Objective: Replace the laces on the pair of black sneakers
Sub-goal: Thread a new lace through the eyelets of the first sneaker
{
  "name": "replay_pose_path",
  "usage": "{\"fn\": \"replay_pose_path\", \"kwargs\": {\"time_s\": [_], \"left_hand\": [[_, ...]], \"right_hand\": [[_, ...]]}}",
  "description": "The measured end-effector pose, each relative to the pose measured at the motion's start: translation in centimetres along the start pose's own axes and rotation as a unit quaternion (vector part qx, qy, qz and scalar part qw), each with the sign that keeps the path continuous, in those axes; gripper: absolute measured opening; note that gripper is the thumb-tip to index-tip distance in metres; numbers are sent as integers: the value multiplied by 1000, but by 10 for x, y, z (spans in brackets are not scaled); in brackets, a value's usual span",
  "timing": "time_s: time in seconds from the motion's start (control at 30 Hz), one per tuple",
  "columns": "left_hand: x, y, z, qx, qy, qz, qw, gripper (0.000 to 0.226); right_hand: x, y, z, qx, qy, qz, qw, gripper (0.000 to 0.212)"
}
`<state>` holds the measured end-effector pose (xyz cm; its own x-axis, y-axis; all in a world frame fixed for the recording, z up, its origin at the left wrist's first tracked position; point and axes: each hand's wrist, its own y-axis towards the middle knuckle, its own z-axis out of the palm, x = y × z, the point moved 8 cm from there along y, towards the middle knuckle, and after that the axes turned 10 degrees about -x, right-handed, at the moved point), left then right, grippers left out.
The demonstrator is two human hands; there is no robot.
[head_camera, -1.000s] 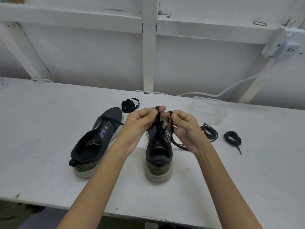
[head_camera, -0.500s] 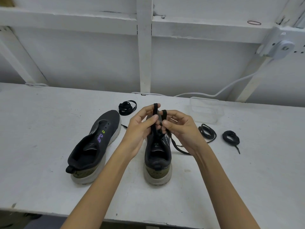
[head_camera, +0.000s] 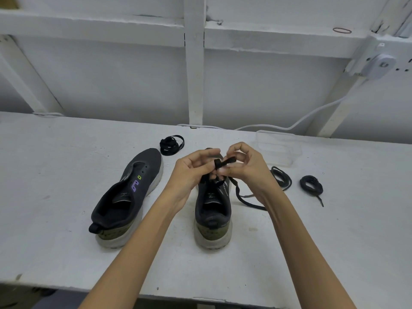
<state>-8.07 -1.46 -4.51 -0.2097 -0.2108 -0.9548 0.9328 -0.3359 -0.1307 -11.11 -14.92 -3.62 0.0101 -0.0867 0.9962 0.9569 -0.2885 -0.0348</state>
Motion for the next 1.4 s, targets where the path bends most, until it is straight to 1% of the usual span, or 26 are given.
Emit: {"fn": "replay_pose_path", "kwargs": {"time_s": [0.07,0.1,0.17,0.2,0.27,0.33,0.4,0.5,0.6,0.63,0.7,0.8,0.9,0.97,1.0,1.03,1.1,1.13,1.17,1.27,1.33,1.4], "left_hand": [[3,1,-2,-3,2,-14,1000,23],[4,1,-3,-9,3,-19,1000,22],[8,1,-7,-28,2,-30,999,20],[9,1,-9,-39,0,-35,999,19],[12,0,-12,-52,6,-33,998,19],[11,-1,-16,-67,63,2,996,19],[7,-2,-17,-78,145,57,985,18],[-1,-6,-13,-70,253,133,956,22],[-12,-13,-8,-52,299,197,932,27],[-16,-15,-7,-44,310,218,924,27],[-21,-16,-6,-31,328,245,912,24],[-21,-16,-7,-24,339,250,907,21],[-15,-17,-3,-15,317,247,916,26],[-14,-18,-4,-27,303,261,916,29],[-15,-19,-5,-37,309,287,906,26],[-17,-21,-5,-44,324,322,889,25],[-19,-28,-4,-50,345,376,859,33],[-19,-30,-3,-49,340,390,854,35],[-20,-34,-3,-49,331,403,852,34],[-25,-41,-7,-74,304,427,848,20],[-26,-41,-12,-93,292,425,852,13],[-27,-40,-18,-110,285,406,861,12]], "right_hand": [[2,-1,1,13,-23,-19,999,48],[4,-2,2,18,-29,-30,999,45],[7,-4,2,8,-27,-46,999,27],[7,-4,1,-8,-29,-54,998,21],[8,-3,-4,-52,-38,-74,995,18],[5,-1,-10,-98,-36,-81,991,17],[3,-1,-14,-131,-32,-77,988,16],[-3,-1,-15,-139,-52,-79,986,13],[-8,2,-16,-118,-125,-80,982,13],[-9,2,-15,-97,-148,-80,981,13],[-13,0,-10,-28,-173,-68,982,11],[-22,-10,-1,93,-157,3,983,12],[-27,-17,1,151,-126,58,979,15],[-28,-18,4,157,-64,90,981,15],[-28,-19,7,152,-21,104,983,15],[-30,-18,8,144,18,115,983,15],[-36,-17,11,130,59,131,981,15],[-39,-16,13,123,69,136,981,16],[-39,-17,14,117,77,139,980,18],[-37,-18,16,109,87,137,981,21],[-38,-19,17,96,87,135,982,19],[-38,-19,12,64,76,124,987,15]]}}
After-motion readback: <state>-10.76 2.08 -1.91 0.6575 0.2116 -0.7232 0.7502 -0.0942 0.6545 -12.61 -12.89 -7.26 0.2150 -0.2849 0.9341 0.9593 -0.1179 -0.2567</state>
